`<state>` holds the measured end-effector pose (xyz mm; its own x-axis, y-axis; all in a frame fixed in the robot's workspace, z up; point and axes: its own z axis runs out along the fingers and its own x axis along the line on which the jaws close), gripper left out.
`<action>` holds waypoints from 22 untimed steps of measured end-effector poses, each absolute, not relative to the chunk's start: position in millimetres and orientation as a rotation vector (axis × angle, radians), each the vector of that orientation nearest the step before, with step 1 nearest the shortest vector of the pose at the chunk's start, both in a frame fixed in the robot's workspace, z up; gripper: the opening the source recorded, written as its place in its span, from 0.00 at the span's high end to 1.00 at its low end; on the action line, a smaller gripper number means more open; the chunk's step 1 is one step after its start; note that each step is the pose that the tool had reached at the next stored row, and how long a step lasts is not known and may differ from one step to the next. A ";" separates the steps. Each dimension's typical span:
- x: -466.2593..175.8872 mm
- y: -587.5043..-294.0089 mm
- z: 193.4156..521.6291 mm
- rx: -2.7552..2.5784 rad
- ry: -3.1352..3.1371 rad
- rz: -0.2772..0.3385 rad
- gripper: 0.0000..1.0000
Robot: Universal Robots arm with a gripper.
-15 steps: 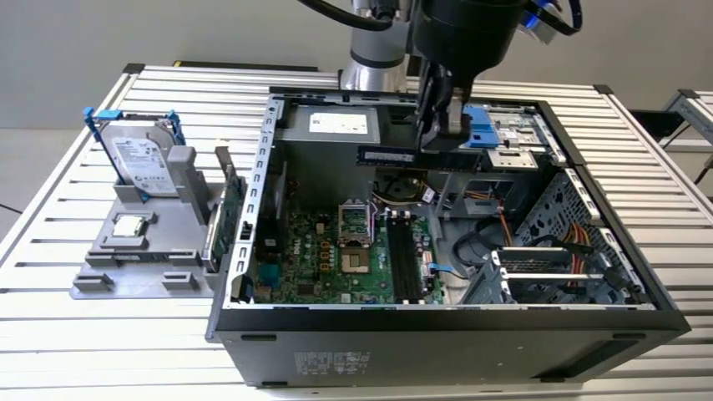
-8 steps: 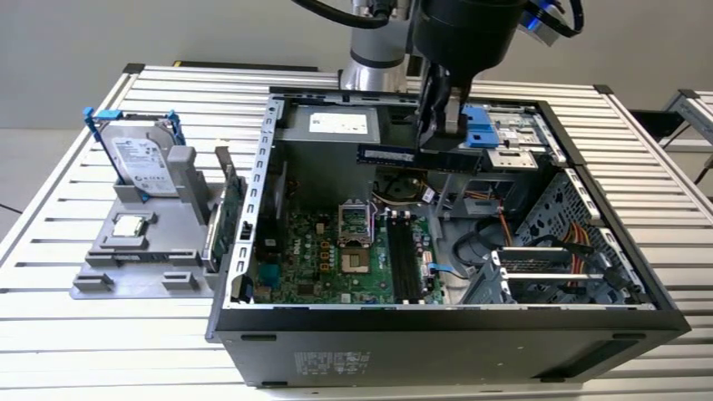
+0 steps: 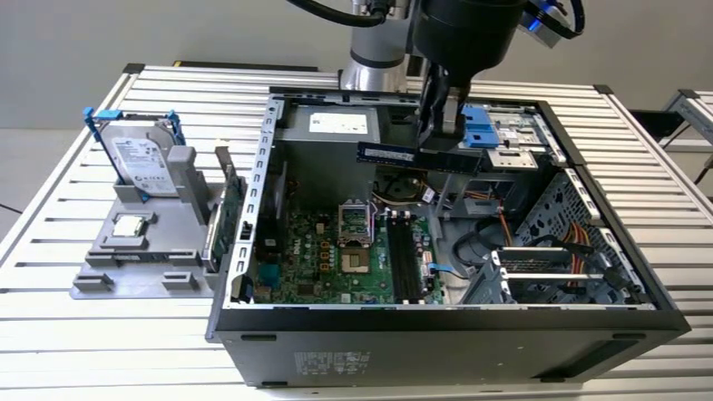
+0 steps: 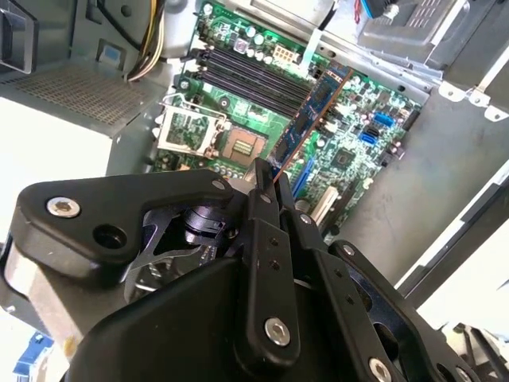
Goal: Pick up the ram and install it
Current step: 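Pick up the ram and move it above insertion slot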
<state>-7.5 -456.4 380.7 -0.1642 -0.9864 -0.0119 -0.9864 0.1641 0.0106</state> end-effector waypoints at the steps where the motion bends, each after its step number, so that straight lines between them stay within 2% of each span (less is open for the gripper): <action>1: -7.5 -456.4 380.7 -2.029 2.395 0.025 1.00; 22: -7.6 -456.4 380.7 -1.838 2.544 0.024 1.00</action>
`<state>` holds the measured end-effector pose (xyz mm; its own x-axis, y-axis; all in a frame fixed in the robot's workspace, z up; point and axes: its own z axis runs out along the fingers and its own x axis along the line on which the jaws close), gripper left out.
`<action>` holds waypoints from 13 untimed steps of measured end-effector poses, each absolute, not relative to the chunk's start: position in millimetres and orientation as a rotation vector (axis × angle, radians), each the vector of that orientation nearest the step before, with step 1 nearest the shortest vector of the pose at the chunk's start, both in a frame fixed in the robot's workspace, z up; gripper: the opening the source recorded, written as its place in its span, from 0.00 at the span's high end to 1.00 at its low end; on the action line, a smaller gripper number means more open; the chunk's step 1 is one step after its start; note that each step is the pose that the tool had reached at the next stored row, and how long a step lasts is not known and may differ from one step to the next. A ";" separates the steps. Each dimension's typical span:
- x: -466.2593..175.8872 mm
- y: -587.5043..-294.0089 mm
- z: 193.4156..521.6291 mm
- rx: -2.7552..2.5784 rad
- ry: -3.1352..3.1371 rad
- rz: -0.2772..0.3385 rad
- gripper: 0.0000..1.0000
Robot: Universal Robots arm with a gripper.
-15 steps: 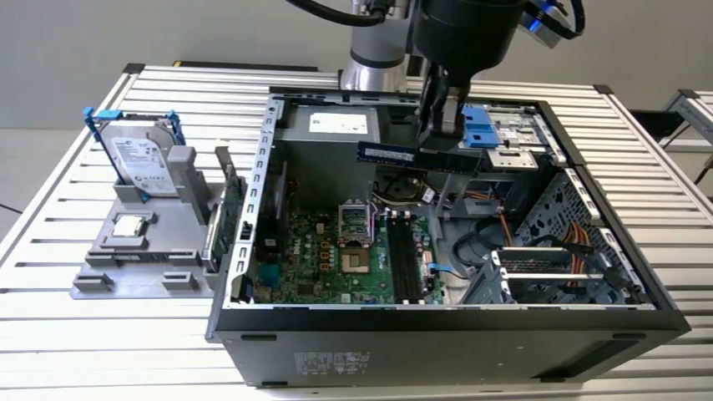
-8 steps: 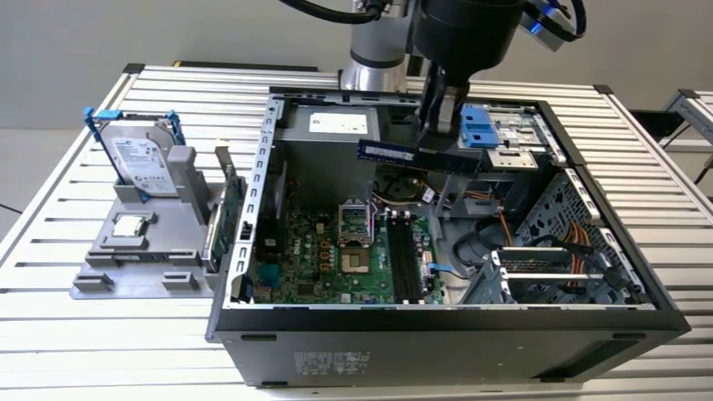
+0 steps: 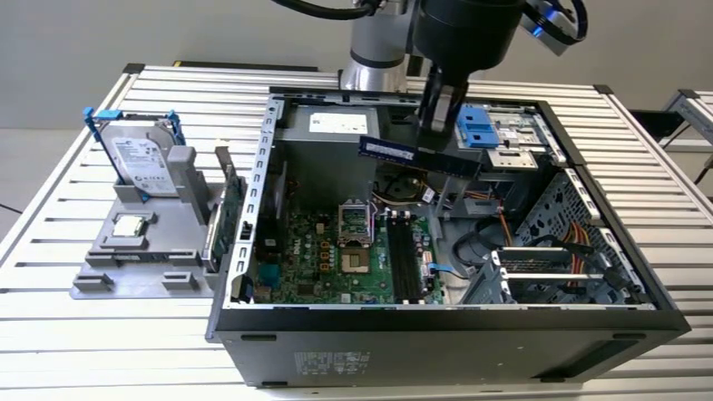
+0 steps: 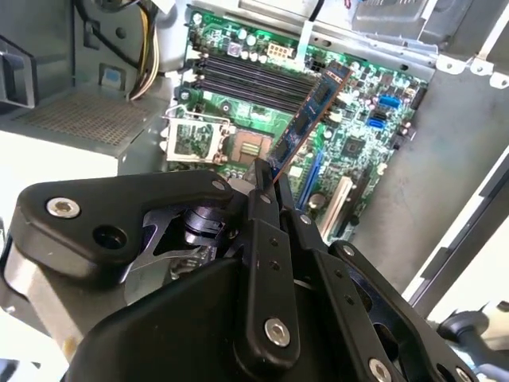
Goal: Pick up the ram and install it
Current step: 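Pick up the ram and move it above insertion slot, then insert the ram into the slot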
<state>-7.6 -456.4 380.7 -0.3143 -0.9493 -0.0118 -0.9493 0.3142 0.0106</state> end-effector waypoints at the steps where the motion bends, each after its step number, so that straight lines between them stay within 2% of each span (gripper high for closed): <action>1: -7.5 -456.4 380.7 -1.825 2.553 0.024 1.00; 13: -7.5 -456.4 380.7 -1.672 2.654 0.024 1.00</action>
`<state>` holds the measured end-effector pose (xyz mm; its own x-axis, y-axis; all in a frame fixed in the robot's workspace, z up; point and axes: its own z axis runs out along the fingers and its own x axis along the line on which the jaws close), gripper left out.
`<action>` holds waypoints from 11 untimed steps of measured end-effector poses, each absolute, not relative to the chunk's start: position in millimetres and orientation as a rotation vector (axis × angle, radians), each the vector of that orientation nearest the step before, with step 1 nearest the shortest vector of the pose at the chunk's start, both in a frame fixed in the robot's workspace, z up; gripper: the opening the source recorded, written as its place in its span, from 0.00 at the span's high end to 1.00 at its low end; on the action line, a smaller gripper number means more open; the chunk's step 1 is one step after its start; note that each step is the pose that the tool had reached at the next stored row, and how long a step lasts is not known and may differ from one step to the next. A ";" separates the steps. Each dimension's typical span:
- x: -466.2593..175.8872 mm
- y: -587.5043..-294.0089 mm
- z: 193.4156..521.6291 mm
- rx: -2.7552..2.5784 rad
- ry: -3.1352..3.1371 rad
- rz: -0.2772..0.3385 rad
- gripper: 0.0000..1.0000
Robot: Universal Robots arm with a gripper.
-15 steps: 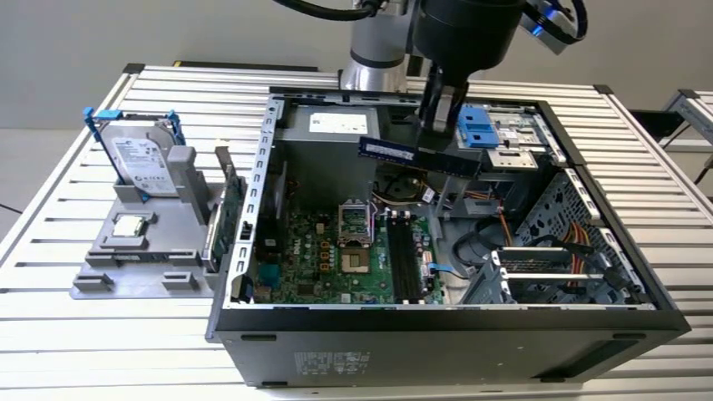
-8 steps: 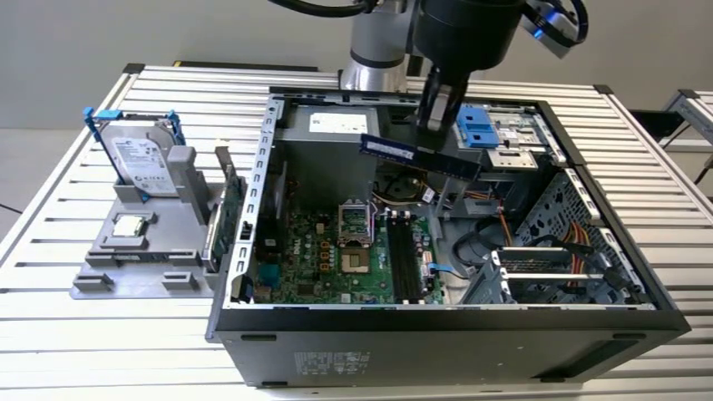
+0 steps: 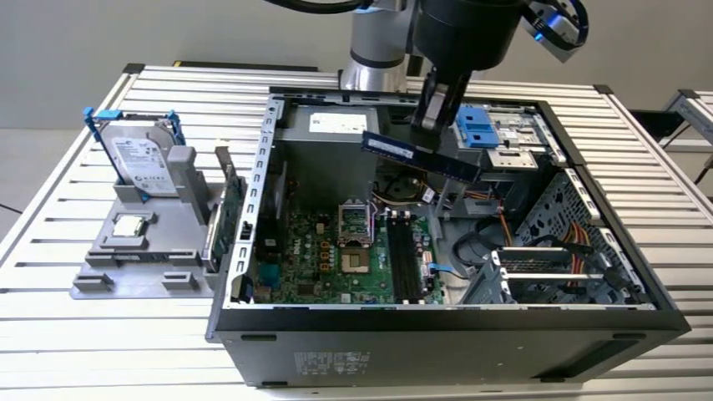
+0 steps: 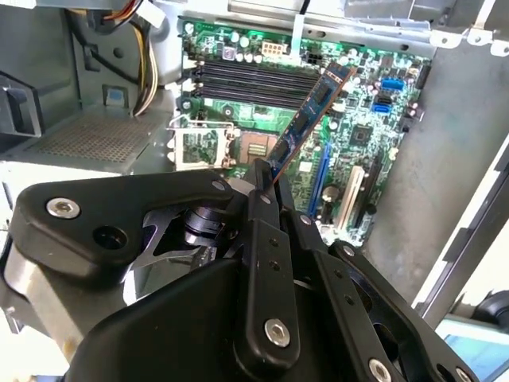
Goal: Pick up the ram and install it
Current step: 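Insert the ram into the slot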
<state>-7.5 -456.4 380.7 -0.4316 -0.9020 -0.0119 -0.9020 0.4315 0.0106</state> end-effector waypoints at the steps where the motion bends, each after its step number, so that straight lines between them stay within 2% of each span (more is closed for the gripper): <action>1: -7.5 -456.4 380.7 -1.660 2.662 0.024 1.00; 11: -7.5 -456.4 380.7 -1.535 2.735 0.024 1.00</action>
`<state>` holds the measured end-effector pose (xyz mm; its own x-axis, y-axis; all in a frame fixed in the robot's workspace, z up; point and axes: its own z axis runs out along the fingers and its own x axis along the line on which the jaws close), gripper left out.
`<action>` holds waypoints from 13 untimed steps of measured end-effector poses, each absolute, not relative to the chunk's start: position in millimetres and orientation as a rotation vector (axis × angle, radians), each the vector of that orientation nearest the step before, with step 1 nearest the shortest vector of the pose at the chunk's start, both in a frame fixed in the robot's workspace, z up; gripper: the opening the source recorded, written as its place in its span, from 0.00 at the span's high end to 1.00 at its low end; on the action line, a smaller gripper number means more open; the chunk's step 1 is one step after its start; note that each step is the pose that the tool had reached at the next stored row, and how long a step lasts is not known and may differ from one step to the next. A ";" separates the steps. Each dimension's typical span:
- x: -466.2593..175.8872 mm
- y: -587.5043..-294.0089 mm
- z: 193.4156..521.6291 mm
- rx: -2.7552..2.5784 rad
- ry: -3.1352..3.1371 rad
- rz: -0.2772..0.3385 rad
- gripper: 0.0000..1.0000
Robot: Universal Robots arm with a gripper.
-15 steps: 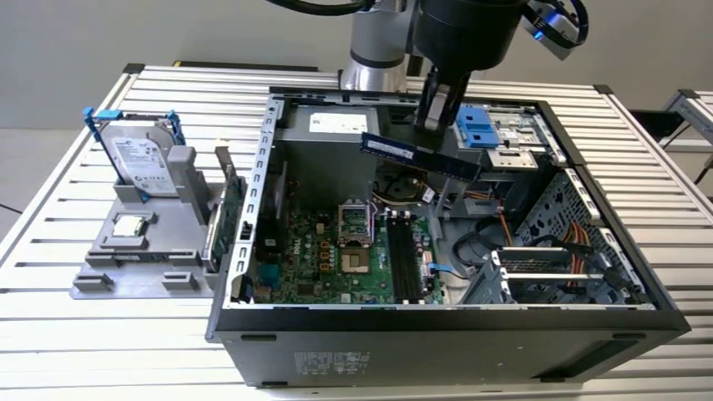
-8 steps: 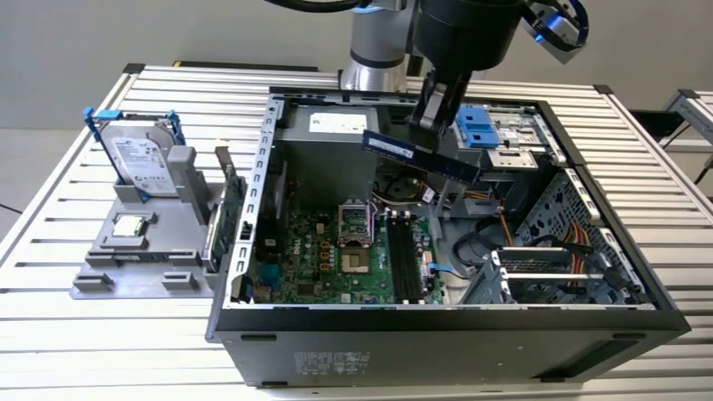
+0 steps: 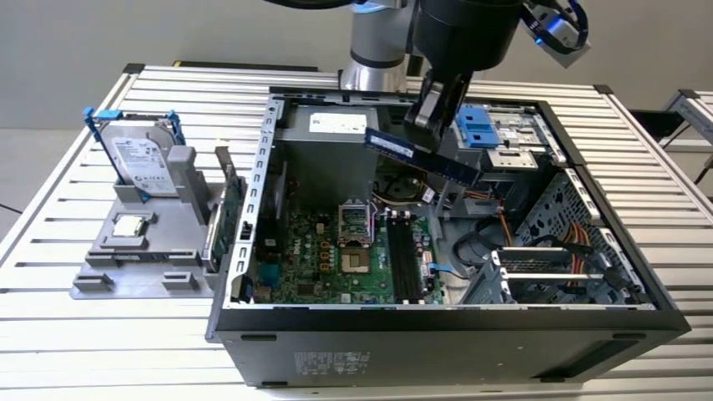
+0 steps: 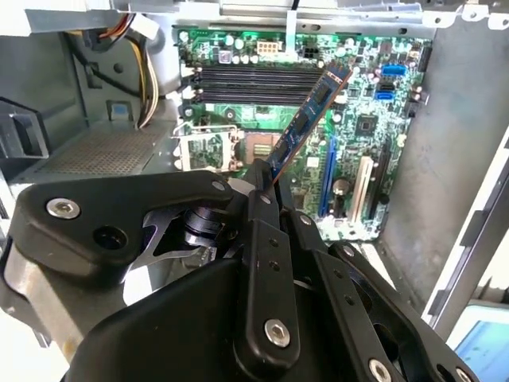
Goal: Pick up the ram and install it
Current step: 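Insert the ram into the slot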
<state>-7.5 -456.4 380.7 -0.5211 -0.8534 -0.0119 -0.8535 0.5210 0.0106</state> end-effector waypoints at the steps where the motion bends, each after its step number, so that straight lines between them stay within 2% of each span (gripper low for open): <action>1: -7.5 -456.4 380.7 -1.522 2.742 0.024 1.00; 13: -7.6 -456.4 380.7 -1.356 2.827 0.023 1.00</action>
<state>-7.6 -456.4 380.7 -0.6262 -0.7796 -0.0119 -0.7797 0.6261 0.0106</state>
